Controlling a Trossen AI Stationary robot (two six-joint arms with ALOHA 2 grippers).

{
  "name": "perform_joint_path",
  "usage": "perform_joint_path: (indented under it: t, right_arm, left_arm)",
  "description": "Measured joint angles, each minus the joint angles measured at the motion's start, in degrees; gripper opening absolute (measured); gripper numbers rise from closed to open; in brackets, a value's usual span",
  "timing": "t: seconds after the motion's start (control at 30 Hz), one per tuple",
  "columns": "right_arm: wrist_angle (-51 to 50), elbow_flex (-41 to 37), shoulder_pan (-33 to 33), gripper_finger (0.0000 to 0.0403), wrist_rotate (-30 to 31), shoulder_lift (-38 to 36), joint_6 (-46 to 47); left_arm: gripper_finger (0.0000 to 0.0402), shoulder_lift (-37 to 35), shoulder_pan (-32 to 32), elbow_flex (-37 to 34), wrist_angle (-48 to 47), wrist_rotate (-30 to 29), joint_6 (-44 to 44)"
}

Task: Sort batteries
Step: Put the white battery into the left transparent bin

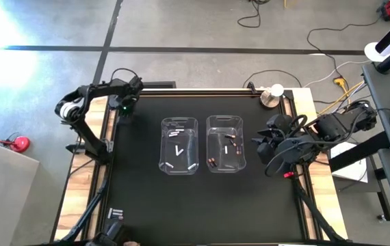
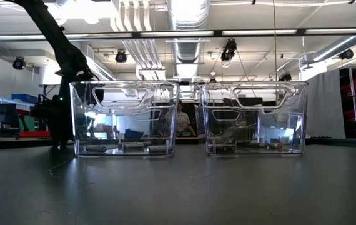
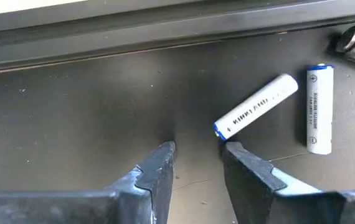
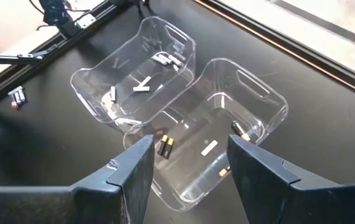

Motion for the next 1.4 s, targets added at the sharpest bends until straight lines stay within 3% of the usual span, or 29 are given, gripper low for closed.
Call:
perform_joint_path:
  t: [0.23,0.63,1.03,1.23,1.4]
  right_arm:
    - [-0.85,-0.01,0.0,0.0194,0.0,0.0,-1.53]
    - [-0.8,-1.46,0.0,0.0194,0.02,0.04,-2.64]
    - [1.77,-7.86,0.04,0.0194,-3.44,0.08,4.8]
    - [3.51,-9.0,0.02,0.0194,-4.5,0.09,4.51]
    - [3.7,-9.0,0.02,0.0194,-4.48,-0.24,4.35]
  left_arm:
    - [0.0119,-2.84,0.02,-1.66,-0.75,0.04,2.81]
    - [0.0119,-4.26,0.84,-0.89,-1.23,-1.53,26.28]
    - [0.0119,-2.4,1.63,-1.76,-0.21,-10.04,29.42]
    - [0.0119,-2.37,1.2,-2.31,0.16,-10.1,32.93]
    - [0.0119,-3.89,1.18,-1.77,-0.52,-9.38,30.31]
